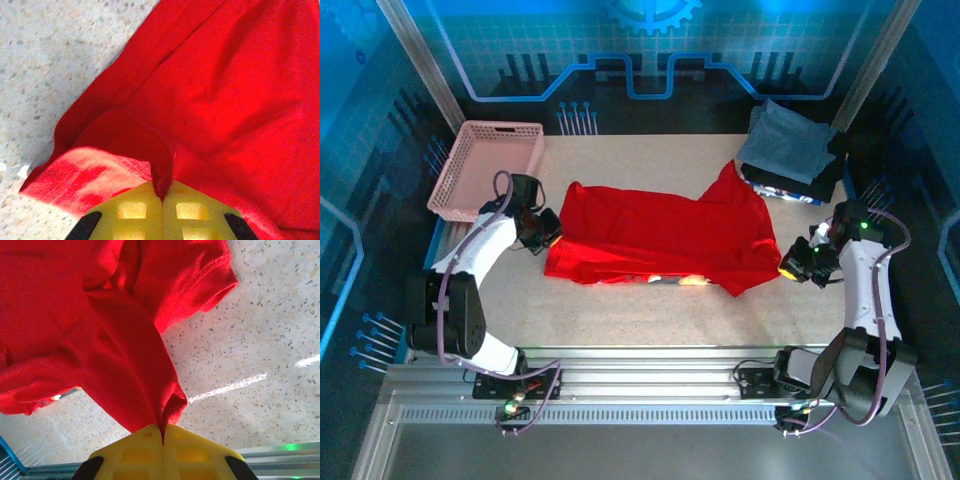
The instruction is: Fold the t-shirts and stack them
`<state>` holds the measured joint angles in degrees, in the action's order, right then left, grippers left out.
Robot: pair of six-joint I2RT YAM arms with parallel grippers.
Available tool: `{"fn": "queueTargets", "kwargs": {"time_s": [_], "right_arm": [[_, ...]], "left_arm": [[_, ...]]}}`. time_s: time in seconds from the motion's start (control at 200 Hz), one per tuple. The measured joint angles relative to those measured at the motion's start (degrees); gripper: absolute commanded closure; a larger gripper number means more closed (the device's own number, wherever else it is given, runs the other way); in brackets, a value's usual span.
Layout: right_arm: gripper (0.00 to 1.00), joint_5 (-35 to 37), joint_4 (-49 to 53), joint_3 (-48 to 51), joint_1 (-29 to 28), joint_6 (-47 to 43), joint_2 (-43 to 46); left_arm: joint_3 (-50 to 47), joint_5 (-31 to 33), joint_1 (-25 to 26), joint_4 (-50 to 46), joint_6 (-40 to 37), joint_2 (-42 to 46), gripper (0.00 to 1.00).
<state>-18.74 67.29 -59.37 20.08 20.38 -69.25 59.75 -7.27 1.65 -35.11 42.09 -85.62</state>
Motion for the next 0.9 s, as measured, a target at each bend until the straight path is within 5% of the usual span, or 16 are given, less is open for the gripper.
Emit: {"fn": "queueTargets", "kwargs": {"time_s": [0.455,0.9], "right_arm": [[1.00,-3.89,10.95,-8.15,3.23,6.71,12.74],[1.00,-2.97,22.82,-21.51,3.91,7.74,12.98]], "left_arm": [[-10.99,1.31,-0.11,-10.25,5.07,30.45,1.00],[-12.00,7.56,-0.37,-19.28,7.78,43.15,1.00]]}}
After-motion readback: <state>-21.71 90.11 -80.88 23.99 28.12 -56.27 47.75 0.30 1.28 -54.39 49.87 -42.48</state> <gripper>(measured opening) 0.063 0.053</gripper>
